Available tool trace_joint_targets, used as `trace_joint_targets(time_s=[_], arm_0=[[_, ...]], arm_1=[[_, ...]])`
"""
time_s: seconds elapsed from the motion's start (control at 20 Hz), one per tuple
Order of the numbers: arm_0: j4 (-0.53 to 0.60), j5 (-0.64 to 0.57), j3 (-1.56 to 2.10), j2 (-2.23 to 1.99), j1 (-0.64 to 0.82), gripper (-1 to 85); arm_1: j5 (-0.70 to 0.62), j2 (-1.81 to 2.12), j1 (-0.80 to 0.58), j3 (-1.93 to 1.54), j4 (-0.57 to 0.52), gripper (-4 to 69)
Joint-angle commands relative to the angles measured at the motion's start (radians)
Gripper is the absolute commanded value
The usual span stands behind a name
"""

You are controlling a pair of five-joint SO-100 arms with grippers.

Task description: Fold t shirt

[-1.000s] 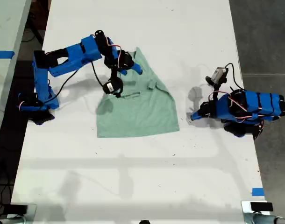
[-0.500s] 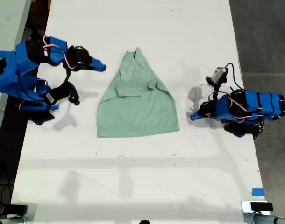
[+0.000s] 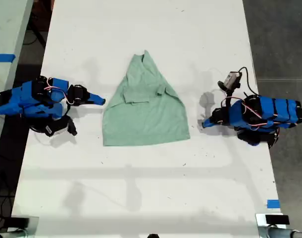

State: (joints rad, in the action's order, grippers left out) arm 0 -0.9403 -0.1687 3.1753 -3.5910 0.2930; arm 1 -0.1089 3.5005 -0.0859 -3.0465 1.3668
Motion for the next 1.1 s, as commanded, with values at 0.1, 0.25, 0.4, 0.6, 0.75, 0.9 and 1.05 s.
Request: trace_joint_targets(time_s=[0.1, 0.25, 0.4, 0.6, 0.75, 0.9, 1.05], arm_0=[[-0.005, 0.021, 0.011, -0.014, -0.026, -0.2], [-0.006, 0.021, 0.011, -0.014, -0.021, -0.2], [-0.006, 0.023, 0.014, -0.014, -0.012, -0.2], [-0.011, 0.023, 0.014, -0.014, -0.002, -0.2], [-0.012, 0.023, 0.014, -0.014, -0.003, -0.2], [-0.012, 0.025, 0.014, -0.014, -0.002, -0.2], [-0.012, 0.025, 0.014, -0.014, -0.005, -0.2]], arm_1=[[-0.012, 0.006, -0.012, -0.038, -0.009, 0.0], [0.003, 0.006, -0.017, -0.038, -0.008, 0.0], [0.003, 0.006, -0.018, -0.038, -0.008, 0.0], [-0.002, 0.006, -0.023, -0.038, -0.008, 0.0], [0.008, 0.006, -0.025, -0.037, -0.008, 0.0], [0.021, 0.006, -0.032, -0.034, 0.000, 0.0], [0.008, 0.006, -0.034, -0.028, 0.000, -0.4]])
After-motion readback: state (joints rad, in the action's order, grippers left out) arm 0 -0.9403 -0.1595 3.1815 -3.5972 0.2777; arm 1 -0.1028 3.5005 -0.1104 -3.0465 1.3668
